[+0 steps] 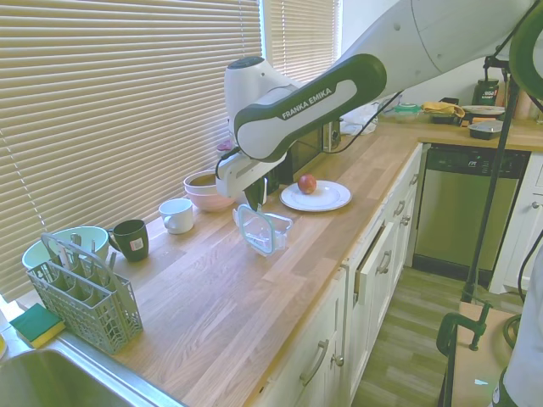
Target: Cover the lid of the food container
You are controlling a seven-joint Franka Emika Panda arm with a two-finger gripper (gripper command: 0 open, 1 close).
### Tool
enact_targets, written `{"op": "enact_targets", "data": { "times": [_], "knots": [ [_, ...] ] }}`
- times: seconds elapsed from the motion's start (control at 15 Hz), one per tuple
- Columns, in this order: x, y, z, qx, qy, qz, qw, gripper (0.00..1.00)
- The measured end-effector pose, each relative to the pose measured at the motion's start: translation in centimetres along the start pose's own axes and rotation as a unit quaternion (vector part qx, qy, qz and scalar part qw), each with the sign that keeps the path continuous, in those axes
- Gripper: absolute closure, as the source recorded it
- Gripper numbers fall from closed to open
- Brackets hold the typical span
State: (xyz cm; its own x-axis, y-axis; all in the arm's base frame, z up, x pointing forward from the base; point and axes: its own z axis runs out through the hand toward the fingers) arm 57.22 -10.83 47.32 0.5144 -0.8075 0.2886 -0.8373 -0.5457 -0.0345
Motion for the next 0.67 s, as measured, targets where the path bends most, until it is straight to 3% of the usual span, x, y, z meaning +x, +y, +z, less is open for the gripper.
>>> {"op": "enact_targets", "data": {
  "times": [0.67],
  "knots": [
    [3.6,0.2,-0.6,0.010,0.007,0.007,0.9999,1.00]
  ]
}}
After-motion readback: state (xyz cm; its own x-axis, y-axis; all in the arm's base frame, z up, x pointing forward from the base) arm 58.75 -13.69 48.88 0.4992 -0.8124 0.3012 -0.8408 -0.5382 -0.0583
